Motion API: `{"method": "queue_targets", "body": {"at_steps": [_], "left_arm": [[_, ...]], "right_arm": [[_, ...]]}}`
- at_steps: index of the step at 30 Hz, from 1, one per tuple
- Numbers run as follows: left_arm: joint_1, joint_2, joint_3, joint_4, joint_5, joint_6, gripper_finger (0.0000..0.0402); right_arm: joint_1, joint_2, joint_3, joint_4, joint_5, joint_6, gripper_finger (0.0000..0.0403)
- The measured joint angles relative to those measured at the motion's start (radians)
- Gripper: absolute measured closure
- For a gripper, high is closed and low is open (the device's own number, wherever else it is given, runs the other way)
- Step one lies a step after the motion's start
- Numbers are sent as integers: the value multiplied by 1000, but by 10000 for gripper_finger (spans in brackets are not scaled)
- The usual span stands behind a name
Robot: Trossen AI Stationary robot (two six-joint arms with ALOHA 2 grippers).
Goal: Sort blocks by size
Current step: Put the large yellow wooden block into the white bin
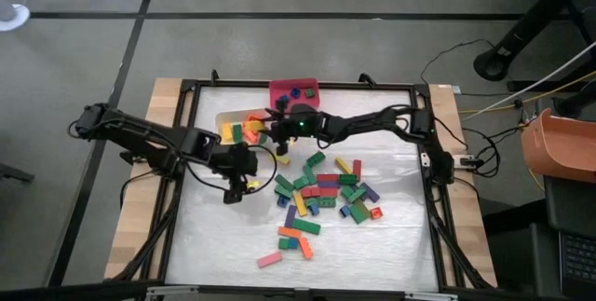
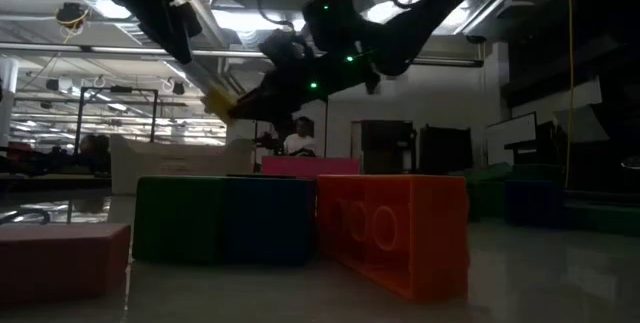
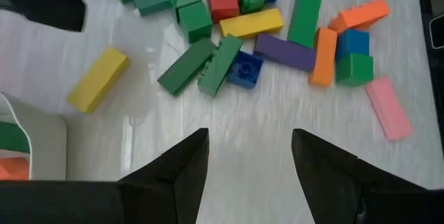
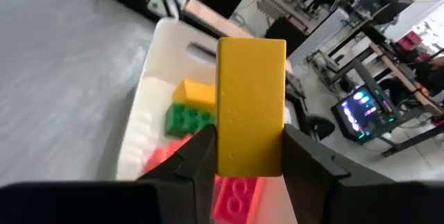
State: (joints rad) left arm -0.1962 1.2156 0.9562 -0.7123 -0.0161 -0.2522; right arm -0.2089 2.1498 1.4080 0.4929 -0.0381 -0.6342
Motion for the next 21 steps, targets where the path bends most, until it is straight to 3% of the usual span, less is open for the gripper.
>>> {"method": "queue_targets", "body": {"at_steps": [12, 17, 21], "left_arm": [[-20, 0, 0, -1, -82, 31, 208], [-18, 20, 0, 67, -231, 155, 208], [6, 61, 0, 179, -257, 305, 208]], "right_arm": [[-1, 3, 56, -146, 1, -1, 176], [-1, -73, 102, -434, 1, -13, 156], [-2, -163, 134, -704, 12, -103, 156]]}}
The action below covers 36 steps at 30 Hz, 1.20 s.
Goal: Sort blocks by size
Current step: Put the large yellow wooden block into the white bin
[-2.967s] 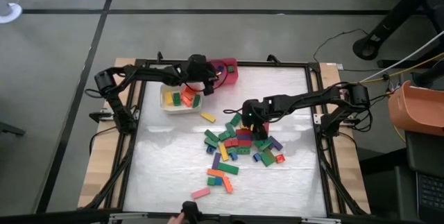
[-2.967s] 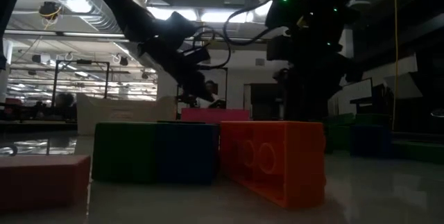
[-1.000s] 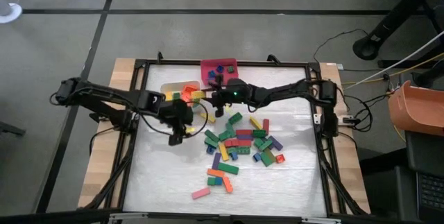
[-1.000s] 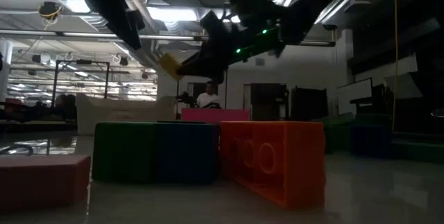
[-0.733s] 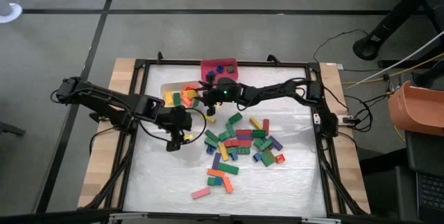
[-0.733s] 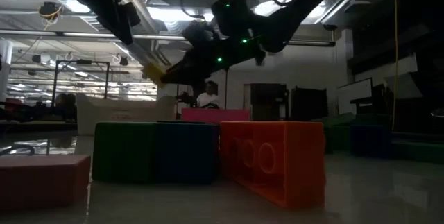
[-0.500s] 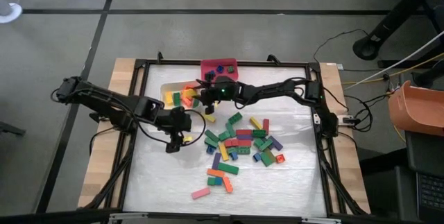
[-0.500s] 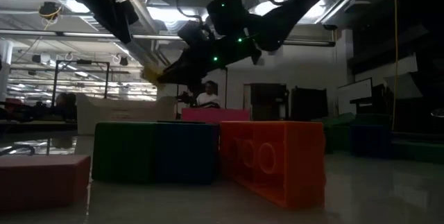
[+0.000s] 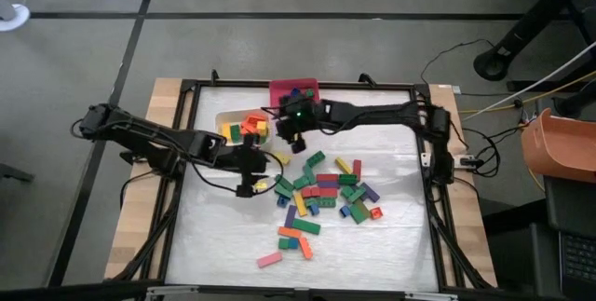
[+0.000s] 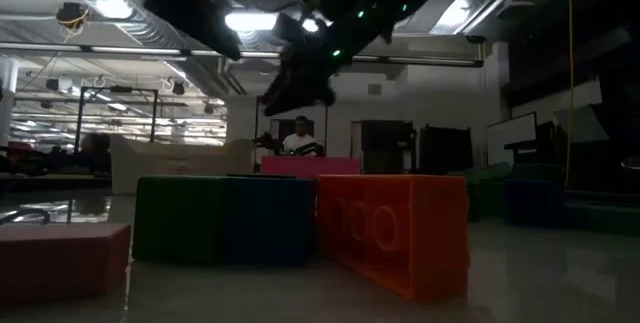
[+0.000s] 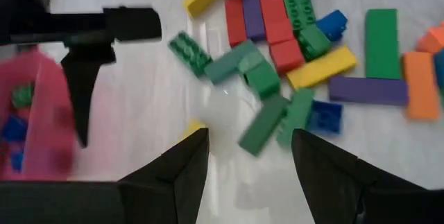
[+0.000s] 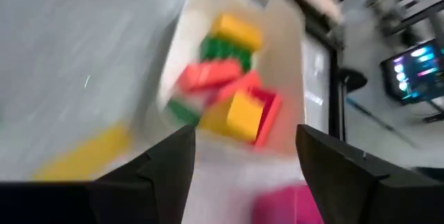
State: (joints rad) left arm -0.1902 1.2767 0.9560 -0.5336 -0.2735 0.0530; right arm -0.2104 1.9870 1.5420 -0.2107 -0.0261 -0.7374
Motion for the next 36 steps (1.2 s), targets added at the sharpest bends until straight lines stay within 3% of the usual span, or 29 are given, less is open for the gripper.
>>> {"method": "queue_targets", "body": {"at_steps": [6, 15, 24, 30, 36], "left_arm": [[73, 116, 0, 89, 12, 153, 208], [228, 303, 0, 194, 126, 322, 208], [331, 426, 0, 203, 237, 409, 208], [352, 469, 0, 201, 252, 441, 209], [355, 485, 0, 200, 264, 475, 255]], "right_arm": [[0, -167, 6, -234, 47, -9, 159], [0, -350, 5, -499, 114, 3, 159], [1, -411, 4, -748, 121, 83, 159], [1, -412, 1, -782, 121, 84, 159], [1, -412, 1, -781, 121, 83, 159]]}}
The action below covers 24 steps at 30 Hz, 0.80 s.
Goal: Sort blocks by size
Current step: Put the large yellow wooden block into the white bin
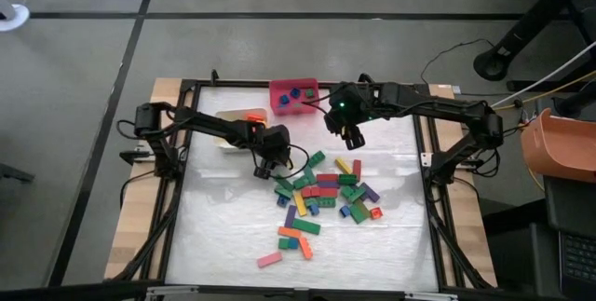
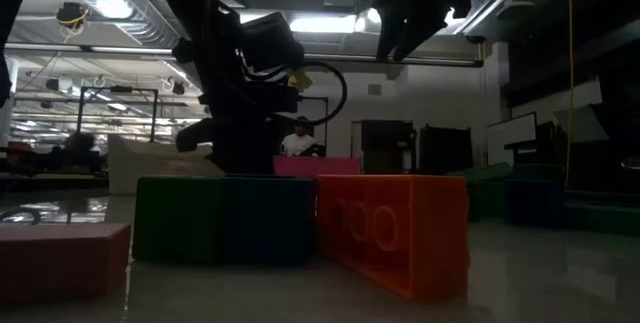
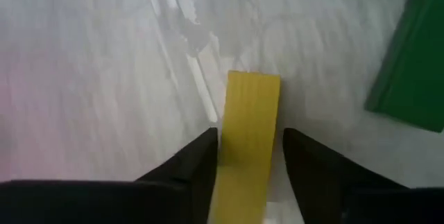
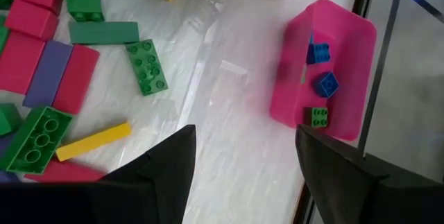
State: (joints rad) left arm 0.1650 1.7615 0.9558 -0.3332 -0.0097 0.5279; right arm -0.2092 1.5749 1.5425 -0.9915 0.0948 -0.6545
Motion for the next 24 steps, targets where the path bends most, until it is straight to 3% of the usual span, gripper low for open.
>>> {"method": "queue_targets", "body": {"at_steps": [6, 14, 19, 24], "left_arm": [[0, 0, 0, 9, 1, -1, 327], [0, -35, 85, -30, -1, -54, 328], [0, -106, 171, -179, -8, -49, 317], [6, -212, 204, -361, -82, -57, 324]], "right_arm": [[0, 0, 0, 0, 0, 0, 159], [0, 13, 0, -8, -62, 33, 159], [8, 43, -16, -46, -116, 107, 159], [14, 46, -123, -56, -129, 231, 159]]}}
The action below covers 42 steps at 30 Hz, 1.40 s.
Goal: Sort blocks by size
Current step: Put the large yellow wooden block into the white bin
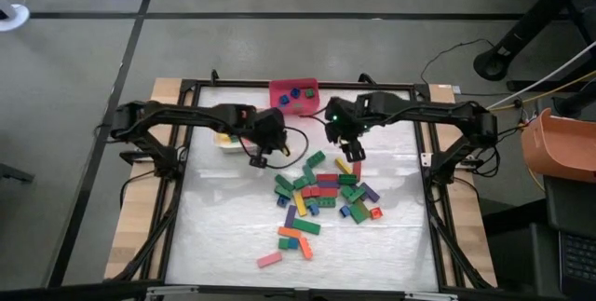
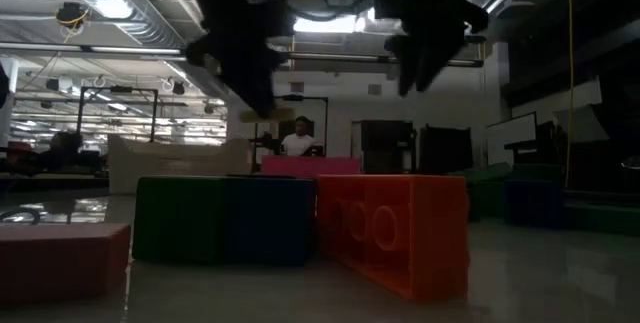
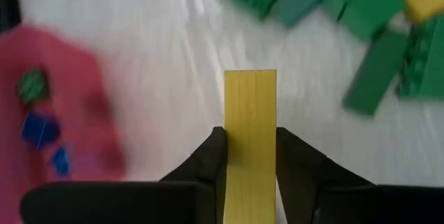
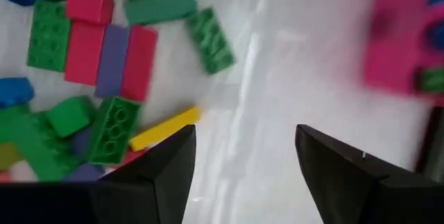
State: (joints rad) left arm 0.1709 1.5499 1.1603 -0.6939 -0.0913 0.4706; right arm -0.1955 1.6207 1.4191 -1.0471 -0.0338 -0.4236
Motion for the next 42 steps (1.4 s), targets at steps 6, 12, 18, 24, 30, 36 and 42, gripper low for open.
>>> {"method": "queue_targets", "body": {"at_steps": [6, 12, 18, 24, 30, 36, 42], "left_arm": [[39, -114, -9, -208, -70, -136, 316], [108, -163, -92, -300, -78, -223, 314], [171, -149, -208, -197, -116, -257, 282], [195, -147, -278, -123, -167, -288, 237], [195, -146, -284, -131, -166, -288, 223], [196, -146, -284, -131, -165, -289, 228], [196, -146, -284, -131, -164, -303, 229]], "right_arm": [[0, 0, -161, 64, -76, 131, 159], [0, 0, -285, 153, -96, 199, 159], [2, 0, -340, 162, -104, 239, 159], [35, 0, -346, 185, -118, 245, 159], [72, 0, -346, 276, -100, 322, 159], [86, 0, -354, 293, 29, 416, 159], [85, 0, -412, 359, 12, 478, 159]]}}
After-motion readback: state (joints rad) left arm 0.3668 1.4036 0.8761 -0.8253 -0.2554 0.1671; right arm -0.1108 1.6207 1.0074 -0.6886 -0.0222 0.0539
